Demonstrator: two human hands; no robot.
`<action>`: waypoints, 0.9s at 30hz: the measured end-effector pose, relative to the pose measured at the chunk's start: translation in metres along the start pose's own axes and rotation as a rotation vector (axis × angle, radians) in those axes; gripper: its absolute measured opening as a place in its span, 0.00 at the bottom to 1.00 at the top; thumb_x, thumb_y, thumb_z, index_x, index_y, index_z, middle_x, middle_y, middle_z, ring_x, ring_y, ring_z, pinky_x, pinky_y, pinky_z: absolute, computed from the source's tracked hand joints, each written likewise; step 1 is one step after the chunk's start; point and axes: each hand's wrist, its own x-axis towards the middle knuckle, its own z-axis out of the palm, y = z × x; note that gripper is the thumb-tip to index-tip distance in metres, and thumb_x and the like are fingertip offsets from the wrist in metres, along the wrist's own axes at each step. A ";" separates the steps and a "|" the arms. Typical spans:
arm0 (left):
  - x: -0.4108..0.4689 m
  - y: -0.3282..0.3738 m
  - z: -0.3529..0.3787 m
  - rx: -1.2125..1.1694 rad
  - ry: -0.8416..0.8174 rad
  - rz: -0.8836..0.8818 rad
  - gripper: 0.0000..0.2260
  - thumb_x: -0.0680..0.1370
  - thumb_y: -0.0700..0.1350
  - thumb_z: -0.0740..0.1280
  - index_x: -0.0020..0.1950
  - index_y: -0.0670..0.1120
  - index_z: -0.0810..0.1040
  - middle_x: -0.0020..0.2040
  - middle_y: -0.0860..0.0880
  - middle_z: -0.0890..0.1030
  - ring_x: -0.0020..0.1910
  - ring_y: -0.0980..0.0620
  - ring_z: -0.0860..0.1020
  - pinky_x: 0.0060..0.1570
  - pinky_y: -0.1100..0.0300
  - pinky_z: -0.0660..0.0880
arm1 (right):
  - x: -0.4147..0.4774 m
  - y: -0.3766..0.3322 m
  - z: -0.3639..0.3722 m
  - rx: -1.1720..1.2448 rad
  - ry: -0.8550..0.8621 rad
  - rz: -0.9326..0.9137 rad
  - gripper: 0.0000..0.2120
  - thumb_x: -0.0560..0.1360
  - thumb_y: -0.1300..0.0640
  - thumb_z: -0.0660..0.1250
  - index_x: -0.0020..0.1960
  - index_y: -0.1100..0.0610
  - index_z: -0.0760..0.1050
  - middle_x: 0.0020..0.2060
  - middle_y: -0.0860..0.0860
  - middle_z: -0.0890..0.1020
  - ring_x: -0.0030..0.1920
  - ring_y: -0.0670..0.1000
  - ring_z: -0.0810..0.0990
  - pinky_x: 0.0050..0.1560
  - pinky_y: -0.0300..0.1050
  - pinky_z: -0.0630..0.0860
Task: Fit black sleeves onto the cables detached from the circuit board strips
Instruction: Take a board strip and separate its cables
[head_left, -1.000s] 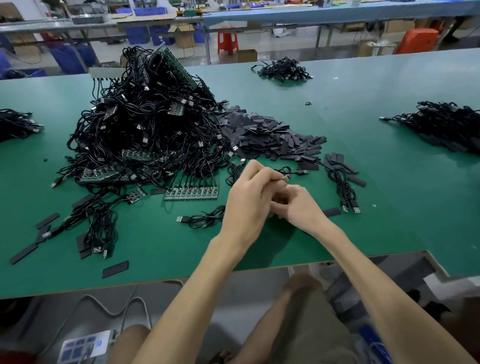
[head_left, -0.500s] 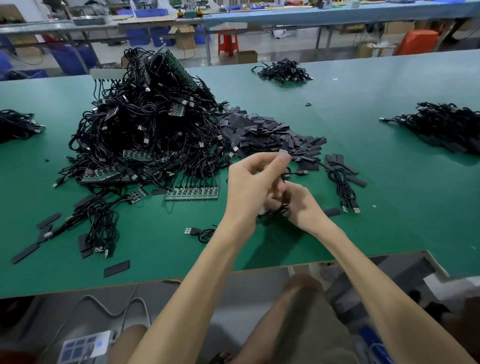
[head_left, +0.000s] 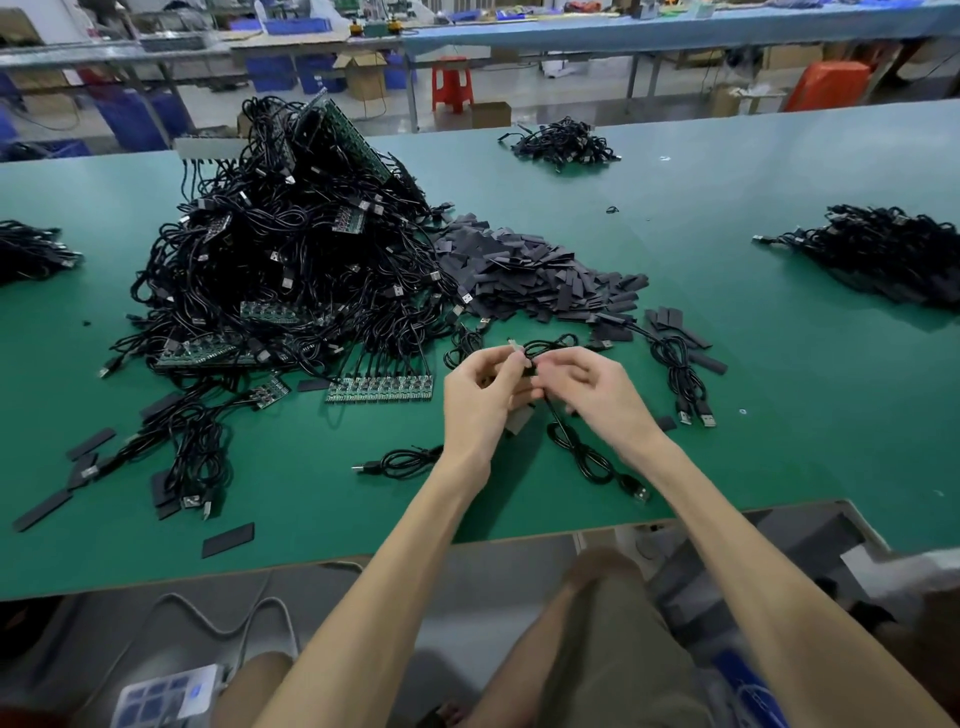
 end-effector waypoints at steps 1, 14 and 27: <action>0.000 -0.002 -0.001 0.026 -0.004 0.007 0.08 0.82 0.43 0.69 0.58 0.41 0.81 0.50 0.42 0.86 0.45 0.46 0.86 0.42 0.57 0.82 | 0.000 0.001 0.001 -0.033 -0.027 -0.005 0.11 0.79 0.58 0.72 0.60 0.59 0.80 0.46 0.52 0.86 0.45 0.45 0.83 0.47 0.35 0.79; -0.007 -0.005 -0.035 0.950 -0.045 0.411 0.10 0.83 0.40 0.65 0.63 0.45 0.82 0.56 0.52 0.82 0.52 0.55 0.79 0.58 0.57 0.77 | 0.003 0.009 -0.006 0.089 0.137 -0.035 0.09 0.78 0.64 0.72 0.54 0.52 0.82 0.45 0.56 0.84 0.40 0.44 0.80 0.48 0.38 0.79; -0.004 0.006 -0.029 1.195 0.001 0.533 0.08 0.83 0.40 0.63 0.59 0.42 0.80 0.54 0.47 0.77 0.50 0.45 0.77 0.52 0.51 0.75 | 0.005 0.011 -0.005 0.094 0.213 -0.027 0.07 0.81 0.61 0.68 0.57 0.63 0.80 0.40 0.53 0.83 0.36 0.42 0.80 0.41 0.35 0.78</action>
